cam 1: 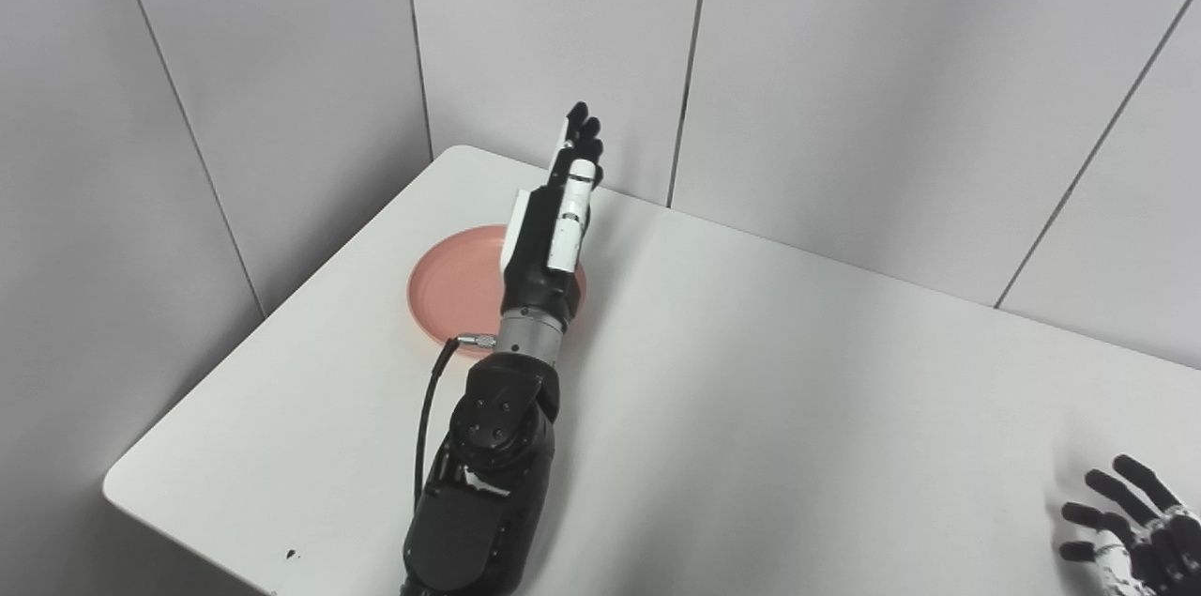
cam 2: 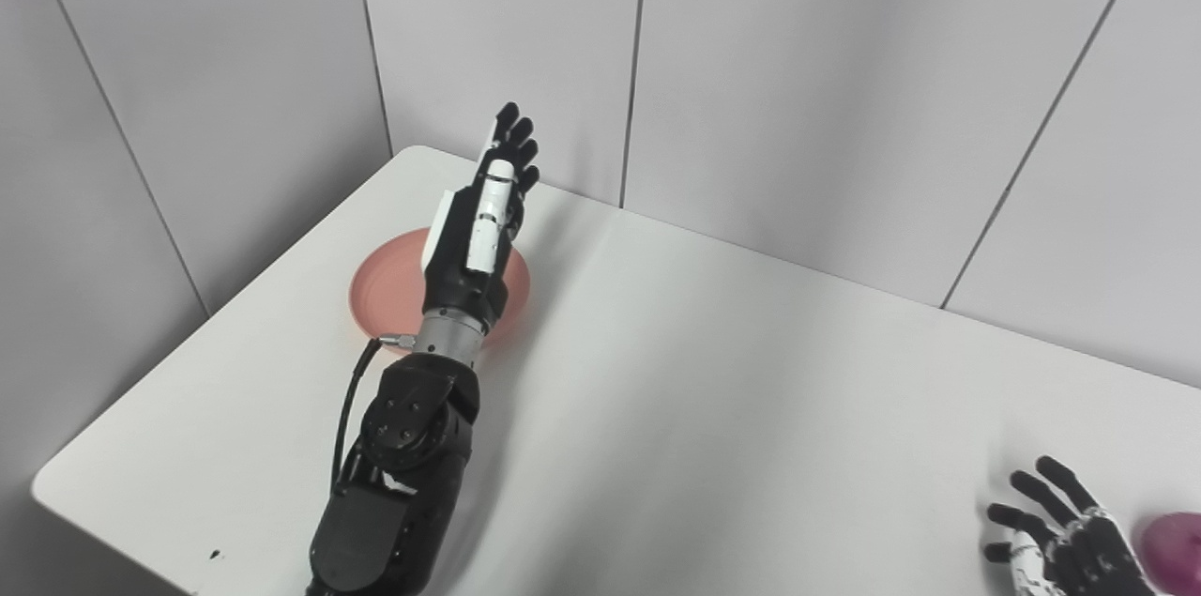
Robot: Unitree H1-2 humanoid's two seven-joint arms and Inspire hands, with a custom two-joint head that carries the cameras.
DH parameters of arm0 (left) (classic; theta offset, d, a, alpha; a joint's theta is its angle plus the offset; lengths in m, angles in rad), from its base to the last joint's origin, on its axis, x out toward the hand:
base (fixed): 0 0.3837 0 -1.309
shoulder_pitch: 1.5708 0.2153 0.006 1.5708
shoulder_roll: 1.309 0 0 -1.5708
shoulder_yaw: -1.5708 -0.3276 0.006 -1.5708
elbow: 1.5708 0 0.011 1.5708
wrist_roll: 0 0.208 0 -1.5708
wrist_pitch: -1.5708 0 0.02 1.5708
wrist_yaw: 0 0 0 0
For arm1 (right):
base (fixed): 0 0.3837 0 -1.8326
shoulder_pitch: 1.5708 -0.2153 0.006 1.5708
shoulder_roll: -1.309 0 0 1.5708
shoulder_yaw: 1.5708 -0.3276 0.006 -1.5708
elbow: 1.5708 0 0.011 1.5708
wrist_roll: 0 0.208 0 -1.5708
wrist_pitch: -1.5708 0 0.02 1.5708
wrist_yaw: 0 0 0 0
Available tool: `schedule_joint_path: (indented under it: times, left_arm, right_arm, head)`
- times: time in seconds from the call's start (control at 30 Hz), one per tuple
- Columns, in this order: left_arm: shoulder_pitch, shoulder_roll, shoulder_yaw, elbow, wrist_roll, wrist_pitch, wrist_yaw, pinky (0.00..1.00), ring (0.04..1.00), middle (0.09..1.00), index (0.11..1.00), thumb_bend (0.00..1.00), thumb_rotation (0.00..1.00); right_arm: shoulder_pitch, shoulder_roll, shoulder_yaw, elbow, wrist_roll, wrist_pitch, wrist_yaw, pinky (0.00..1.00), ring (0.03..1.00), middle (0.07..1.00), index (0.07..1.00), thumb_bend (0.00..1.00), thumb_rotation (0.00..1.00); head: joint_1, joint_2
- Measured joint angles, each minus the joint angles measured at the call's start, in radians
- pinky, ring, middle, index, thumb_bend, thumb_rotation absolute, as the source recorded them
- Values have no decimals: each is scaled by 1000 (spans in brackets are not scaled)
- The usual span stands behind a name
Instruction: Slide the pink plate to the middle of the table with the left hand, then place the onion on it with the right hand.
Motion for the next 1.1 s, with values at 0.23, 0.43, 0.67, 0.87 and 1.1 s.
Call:
schedule_joint_path:
  times: [0.23,0.43,0.67,0.87,1.1]
  left_arm:
    - [-15,27,48,-16,13,-13,48,1000,991,999,993,393,1000]
    - [-31,59,106,-19,10,-45,82,1000,998,1000,994,362,1000]
    - [-33,87,158,-18,10,-49,127,1000,993,1000,990,405,1000]
    - [-42,106,193,-16,9,-49,171,1000,994,999,995,379,1000]
    - [-47,123,222,2,5,-49,186,1000,1000,1000,996,386,1000]
  right_arm:
    - [0,-1,-3,1,1,0,1,362,503,714,782,447,0]
    - [0,-4,-4,2,1,0,6,361,495,698,774,448,0]
    - [0,-3,-5,4,4,-2,6,363,489,681,758,449,0]
    - [-1,-6,-6,12,9,-8,7,366,494,702,781,449,0]
    - [-9,-16,-5,24,8,-21,8,365,496,718,791,448,0]
  head:
    - [5,-2]
    - [6,2]
    - [28,-8]
    - [32,-17]
    - [23,-18]
